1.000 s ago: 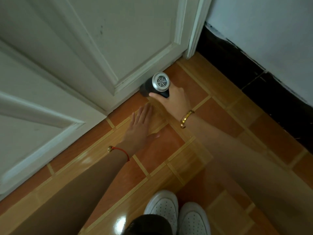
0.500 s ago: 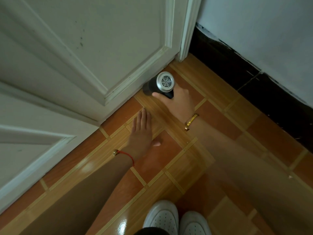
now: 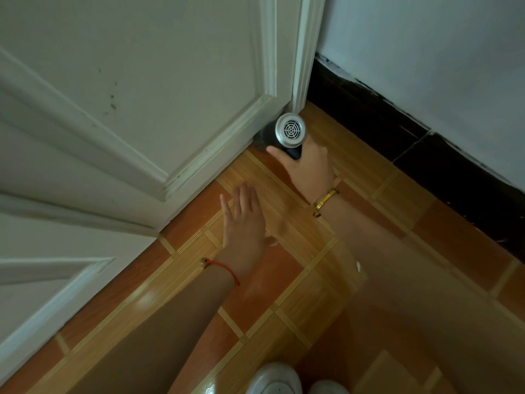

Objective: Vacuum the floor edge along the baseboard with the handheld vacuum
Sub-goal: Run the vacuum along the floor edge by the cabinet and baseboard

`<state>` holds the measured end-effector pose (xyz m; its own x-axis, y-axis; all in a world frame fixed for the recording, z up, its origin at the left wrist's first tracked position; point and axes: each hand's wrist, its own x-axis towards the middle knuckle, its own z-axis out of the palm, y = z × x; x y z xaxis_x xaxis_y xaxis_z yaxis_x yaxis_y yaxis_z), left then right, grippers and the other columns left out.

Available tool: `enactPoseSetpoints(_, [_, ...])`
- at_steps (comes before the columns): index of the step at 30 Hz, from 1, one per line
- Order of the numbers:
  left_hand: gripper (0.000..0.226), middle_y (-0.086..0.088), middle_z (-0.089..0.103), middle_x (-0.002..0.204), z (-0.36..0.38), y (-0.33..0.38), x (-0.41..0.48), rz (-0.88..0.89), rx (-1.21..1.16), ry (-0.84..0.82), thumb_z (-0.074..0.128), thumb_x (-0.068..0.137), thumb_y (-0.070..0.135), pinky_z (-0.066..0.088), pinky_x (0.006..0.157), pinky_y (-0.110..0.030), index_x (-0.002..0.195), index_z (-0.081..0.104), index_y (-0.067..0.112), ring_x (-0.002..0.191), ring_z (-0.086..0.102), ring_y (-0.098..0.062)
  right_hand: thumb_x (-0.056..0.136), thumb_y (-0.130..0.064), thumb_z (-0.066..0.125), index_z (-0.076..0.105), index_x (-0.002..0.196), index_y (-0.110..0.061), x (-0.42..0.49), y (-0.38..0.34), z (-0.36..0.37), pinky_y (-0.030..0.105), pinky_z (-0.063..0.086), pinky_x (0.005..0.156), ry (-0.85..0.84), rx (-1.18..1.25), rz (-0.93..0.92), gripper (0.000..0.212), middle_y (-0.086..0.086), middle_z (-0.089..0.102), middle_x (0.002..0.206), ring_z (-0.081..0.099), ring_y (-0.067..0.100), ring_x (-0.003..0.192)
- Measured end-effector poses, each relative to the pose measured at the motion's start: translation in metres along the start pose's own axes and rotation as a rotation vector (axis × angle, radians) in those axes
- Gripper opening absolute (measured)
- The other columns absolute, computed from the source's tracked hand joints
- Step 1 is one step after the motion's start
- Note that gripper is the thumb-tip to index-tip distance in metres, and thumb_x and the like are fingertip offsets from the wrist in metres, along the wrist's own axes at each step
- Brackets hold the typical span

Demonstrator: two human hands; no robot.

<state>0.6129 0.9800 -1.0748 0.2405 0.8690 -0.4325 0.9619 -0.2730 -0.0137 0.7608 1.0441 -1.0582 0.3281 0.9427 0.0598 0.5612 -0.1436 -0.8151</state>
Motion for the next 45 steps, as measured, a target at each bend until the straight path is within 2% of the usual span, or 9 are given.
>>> enactPoseSetpoints(5, [0.126, -0.012, -0.021, 0.163, -0.009, 0.006, 0.030, 0.126, -0.138, 0.047, 0.072, 0.077, 0.057, -0.017, 0.115, -0.049, 0.154, -0.014, 0.007, 0.150, -0.020, -0.031, 0.079, -0.053, 0.072, 0.053, 0.132, -0.010, 0.017, 0.009, -0.008, 0.023, 0.052, 0.081, 0.086, 0.012, 0.006, 0.070, 0.004, 0.070, 0.117, 0.066, 0.016, 0.104])
enactPoseSetpoints(8, [0.124, -0.009, -0.019, 0.164, -0.006, 0.012, 0.037, 0.186, -0.168, 0.056, 0.072, 0.077, 0.057, -0.016, 0.117, -0.050, 0.156, -0.010, 0.009, 0.150, -0.020, -0.028, 0.080, -0.053, 0.070, 0.053, 0.132, -0.009, 0.024, 0.014, -0.016, 0.025, 0.054, 0.080, 0.127, 0.009, 0.031, 0.070, 0.005, 0.070, 0.118, 0.067, 0.017, 0.105])
enactPoseSetpoints(11, [0.121, -0.008, -0.018, 0.164, -0.004, 0.017, 0.038, 0.200, -0.220, 0.039, 0.073, 0.078, 0.052, -0.012, 0.120, -0.053, 0.156, -0.009, 0.010, 0.150, -0.020, -0.027, 0.081, -0.050, 0.072, 0.052, 0.133, -0.009, 0.021, 0.018, -0.020, 0.016, 0.048, 0.080, 0.111, 0.023, 0.018, 0.069, 0.004, 0.069, 0.119, 0.066, 0.015, 0.106])
enactPoseSetpoints(16, [0.132, -0.008, -0.021, 0.163, -0.013, 0.022, 0.045, 0.190, -0.229, 0.027, 0.082, 0.070, 0.048, -0.014, 0.120, -0.053, 0.156, -0.011, 0.011, 0.149, -0.022, -0.027, 0.082, -0.057, 0.067, 0.051, 0.133, -0.010, 0.023, 0.029, -0.031, 0.034, 0.056, 0.078, 0.158, -0.094, 0.029, 0.071, 0.006, 0.070, 0.116, 0.068, 0.020, 0.103])
enactPoseSetpoints(21, [0.131, -0.006, -0.024, 0.163, -0.017, 0.037, 0.050, 0.236, -0.192, 0.015, 0.082, 0.072, 0.042, -0.018, 0.117, -0.051, 0.155, -0.014, 0.012, 0.149, -0.024, -0.027, 0.083, -0.064, 0.060, 0.047, 0.134, -0.013, 0.034, 0.041, -0.047, 0.028, 0.046, 0.069, 0.193, -0.270, 0.048, 0.073, 0.007, 0.069, 0.116, 0.067, 0.024, 0.102])
enactPoseSetpoints(25, [0.126, -0.006, -0.022, 0.163, -0.018, 0.044, 0.048, 0.257, -0.171, 0.003, 0.082, 0.075, 0.036, -0.017, 0.116, -0.050, 0.156, -0.012, 0.012, 0.150, -0.021, -0.028, 0.083, -0.066, 0.058, 0.043, 0.139, -0.013, 0.034, 0.048, -0.061, 0.035, 0.050, 0.073, 0.197, -0.284, 0.111, 0.078, 0.009, 0.068, 0.118, 0.066, 0.027, 0.105])
enactPoseSetpoints(31, [0.118, -0.007, -0.016, 0.165, -0.016, 0.051, 0.040, 0.245, -0.156, 0.056, 0.080, 0.078, 0.030, -0.016, 0.116, -0.049, 0.157, -0.005, 0.012, 0.151, -0.018, -0.028, 0.082, -0.066, 0.059, 0.045, 0.138, -0.012, 0.009, 0.057, -0.087, 0.035, 0.054, 0.071, 0.215, -0.295, 0.200, 0.079, 0.008, 0.069, 0.114, 0.067, 0.025, 0.100])
enactPoseSetpoints(42, [0.107, -0.006, -0.013, 0.165, -0.009, 0.060, 0.010, 0.328, -0.258, 0.011, 0.073, 0.086, 0.031, -0.009, 0.120, -0.050, 0.157, -0.005, 0.015, 0.151, -0.014, -0.027, 0.080, -0.064, 0.063, 0.047, 0.135, -0.011, -0.052, 0.076, -0.135, 0.030, 0.047, 0.065, 0.299, -0.304, 0.313, 0.079, 0.011, 0.070, 0.106, 0.068, 0.027, 0.092])
enactPoseSetpoints(45, [0.096, -0.006, -0.011, 0.166, -0.007, 0.065, 0.008, 0.353, -0.251, -0.004, 0.067, 0.091, 0.026, -0.006, 0.121, -0.051, 0.157, -0.003, 0.015, 0.152, -0.014, -0.027, 0.080, -0.064, 0.063, 0.046, 0.137, -0.010, -0.067, 0.082, -0.148, 0.037, 0.053, 0.073, 0.310, -0.312, 0.360, 0.080, 0.012, 0.069, 0.111, 0.067, 0.029, 0.098])
